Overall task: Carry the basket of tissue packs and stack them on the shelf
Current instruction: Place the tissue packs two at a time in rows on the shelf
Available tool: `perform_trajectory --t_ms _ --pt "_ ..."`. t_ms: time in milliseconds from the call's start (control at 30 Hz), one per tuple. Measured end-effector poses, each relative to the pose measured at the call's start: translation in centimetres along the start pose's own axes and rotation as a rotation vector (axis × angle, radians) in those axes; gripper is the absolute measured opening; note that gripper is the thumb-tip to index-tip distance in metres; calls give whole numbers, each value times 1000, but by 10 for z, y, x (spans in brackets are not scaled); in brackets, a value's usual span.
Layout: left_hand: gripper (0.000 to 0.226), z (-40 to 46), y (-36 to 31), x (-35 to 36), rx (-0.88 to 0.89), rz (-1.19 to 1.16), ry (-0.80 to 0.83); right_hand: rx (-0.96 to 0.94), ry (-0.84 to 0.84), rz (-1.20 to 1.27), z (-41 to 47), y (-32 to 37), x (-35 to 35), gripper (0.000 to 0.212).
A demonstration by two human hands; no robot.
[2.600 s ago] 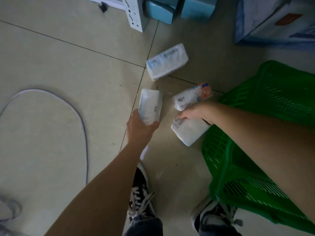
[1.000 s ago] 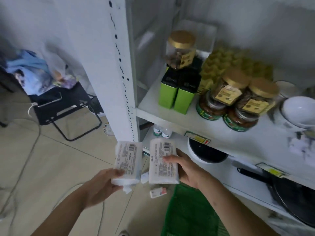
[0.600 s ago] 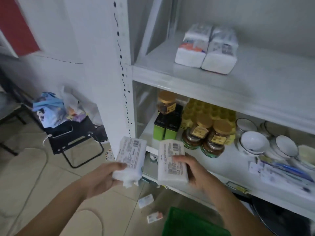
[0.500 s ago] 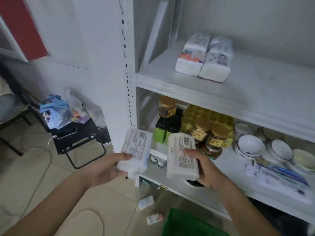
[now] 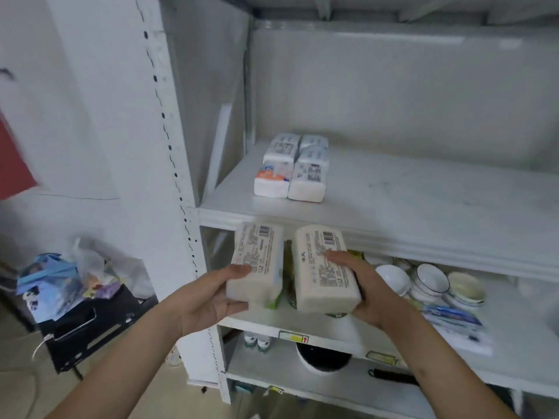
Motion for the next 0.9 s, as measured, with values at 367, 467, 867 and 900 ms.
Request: perform_trajectory --t_ms 367,467,867,900 --pt "39 35 -37 142 127 9 157 -209 -106 11 -62 96 -74 26" --pt "36 55 -43 180 150 85 157 -237 -158 -10 -67 119 -99 31" --pt "42 135 -49 228 180 288 -28 -225 -284 -14 -4 170 -161 48" --pt "43 140 -52 228 184 302 -22 -235 -297 -11 2 172 -163 55"
Point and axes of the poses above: each hand's wrist, its own z-axis towards the middle knuckle, its own x-axis out of the palm, y = z × x, the point moved 6 cm from there along z, towards the middle knuckle, and after that the axes turned 9 degrees about x, right-handed, at the moved point
